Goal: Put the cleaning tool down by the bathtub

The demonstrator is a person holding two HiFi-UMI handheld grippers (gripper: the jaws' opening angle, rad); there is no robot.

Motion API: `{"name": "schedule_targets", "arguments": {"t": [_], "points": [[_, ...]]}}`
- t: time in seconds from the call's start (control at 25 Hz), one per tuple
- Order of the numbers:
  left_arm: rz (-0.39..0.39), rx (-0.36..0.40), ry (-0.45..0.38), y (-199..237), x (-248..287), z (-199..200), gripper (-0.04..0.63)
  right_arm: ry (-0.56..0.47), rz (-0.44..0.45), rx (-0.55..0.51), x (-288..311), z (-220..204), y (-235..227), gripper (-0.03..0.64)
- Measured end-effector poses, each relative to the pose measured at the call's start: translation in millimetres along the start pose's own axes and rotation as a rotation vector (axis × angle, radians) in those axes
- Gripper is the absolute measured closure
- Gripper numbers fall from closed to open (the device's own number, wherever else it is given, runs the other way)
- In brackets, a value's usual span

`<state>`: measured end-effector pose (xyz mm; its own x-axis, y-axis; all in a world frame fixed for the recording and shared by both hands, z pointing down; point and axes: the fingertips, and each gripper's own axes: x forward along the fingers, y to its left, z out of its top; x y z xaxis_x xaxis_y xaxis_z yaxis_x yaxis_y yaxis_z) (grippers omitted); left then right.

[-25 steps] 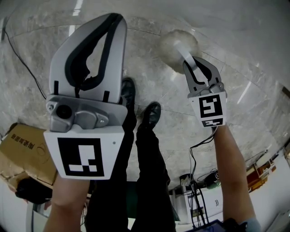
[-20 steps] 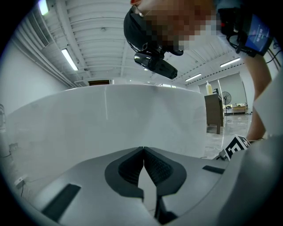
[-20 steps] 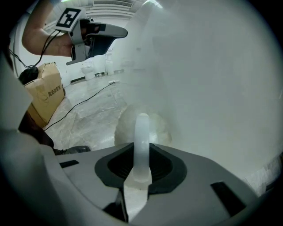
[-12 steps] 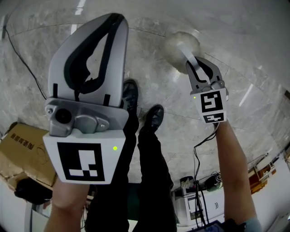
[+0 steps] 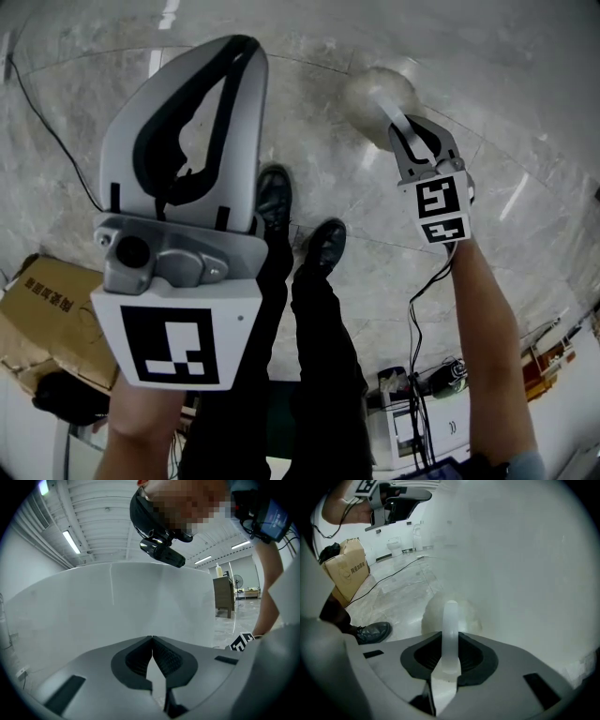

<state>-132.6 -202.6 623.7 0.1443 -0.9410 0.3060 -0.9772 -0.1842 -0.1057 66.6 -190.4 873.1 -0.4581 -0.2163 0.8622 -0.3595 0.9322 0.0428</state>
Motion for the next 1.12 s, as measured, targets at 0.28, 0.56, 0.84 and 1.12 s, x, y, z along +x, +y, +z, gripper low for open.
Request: {"name": "schedule_targets", "arguments": {"t": [0.28,0.56,0.84,1.12], "points": [[-0.013,0.018,0.006,0.9,-2.0,-4.4,0.578,0.02,-0.006,-0.007,15.6,-7.9,-3.5,0.522],[-0.018,0.032,0.014,4.7,-3.9,-13.2,0.578,0.049,-0.014,-0.041,34.4,-16.2,-7.1,0.52],[-0.023,0.038,0.015,4.1,-11.3,-16.2,0.578,0.047,-0.015,-0.023,41.2,-14.3,-9.6,0.5],[-0.023,0.03,0.002,-1.9,-20.5,1.7,0.578,0.001,-0.032,-0.04,16.9,5.8,-7.6,0.515]]}}
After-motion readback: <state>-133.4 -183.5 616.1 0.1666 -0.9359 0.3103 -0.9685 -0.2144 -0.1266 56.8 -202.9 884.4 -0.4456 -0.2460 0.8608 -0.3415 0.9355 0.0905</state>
